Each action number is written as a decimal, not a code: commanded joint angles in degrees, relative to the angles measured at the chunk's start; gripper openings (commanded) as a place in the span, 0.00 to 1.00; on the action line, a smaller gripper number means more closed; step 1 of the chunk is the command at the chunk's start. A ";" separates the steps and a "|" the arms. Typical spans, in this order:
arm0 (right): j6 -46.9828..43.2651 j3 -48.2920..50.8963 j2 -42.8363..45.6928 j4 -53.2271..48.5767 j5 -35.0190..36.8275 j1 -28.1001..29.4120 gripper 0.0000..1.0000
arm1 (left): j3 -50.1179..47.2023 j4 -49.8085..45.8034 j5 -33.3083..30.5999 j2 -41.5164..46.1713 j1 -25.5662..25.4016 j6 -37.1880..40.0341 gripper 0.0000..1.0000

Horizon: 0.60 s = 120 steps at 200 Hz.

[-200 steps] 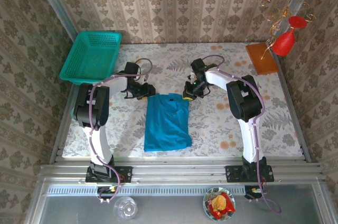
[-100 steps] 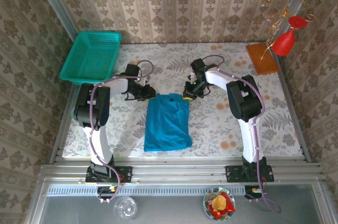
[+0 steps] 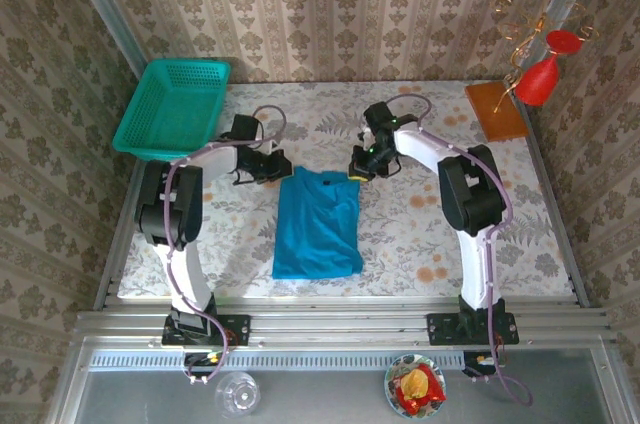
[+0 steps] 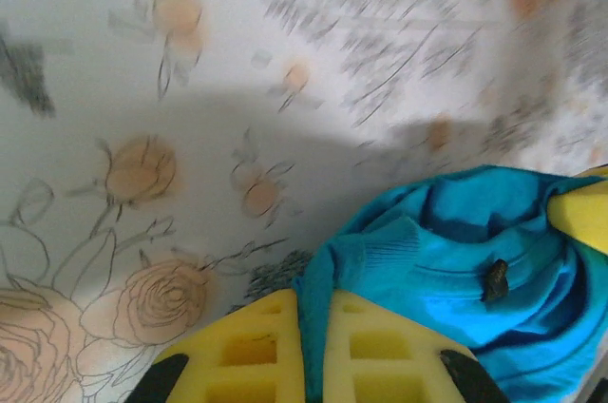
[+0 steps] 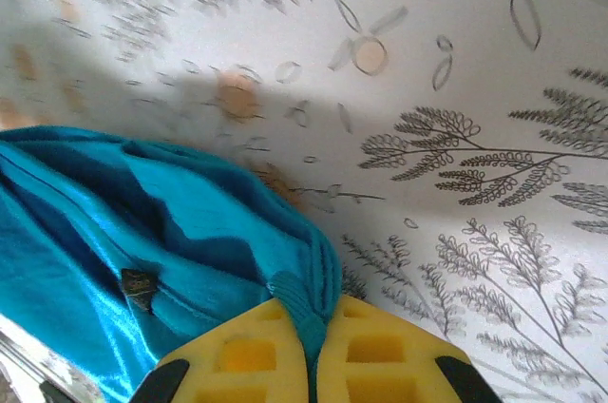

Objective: Fold the inside-out t-shirt

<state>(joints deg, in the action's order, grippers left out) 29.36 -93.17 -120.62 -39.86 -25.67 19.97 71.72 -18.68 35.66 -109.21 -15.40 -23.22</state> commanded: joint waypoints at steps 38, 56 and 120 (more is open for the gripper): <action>-5.33 -19.34 6.93 -4.95 1.95 -4.29 0.00 | 16.19 5.99 5.85 8.14 1.34 -2.75 0.00; -6.42 -24.44 7.96 -5.88 1.78 -5.50 0.00 | 19.04 8.36 6.70 9.76 1.34 -3.12 0.00; -8.82 -10.25 15.67 0.02 -3.56 -6.25 0.00 | 1.20 21.02 11.98 17.71 0.73 -5.21 0.00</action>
<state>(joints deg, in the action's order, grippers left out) 22.00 -113.03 -107.70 -40.88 -25.89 13.43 82.94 -3.53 43.79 -94.08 -14.55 -26.17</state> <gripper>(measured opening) 0.080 0.085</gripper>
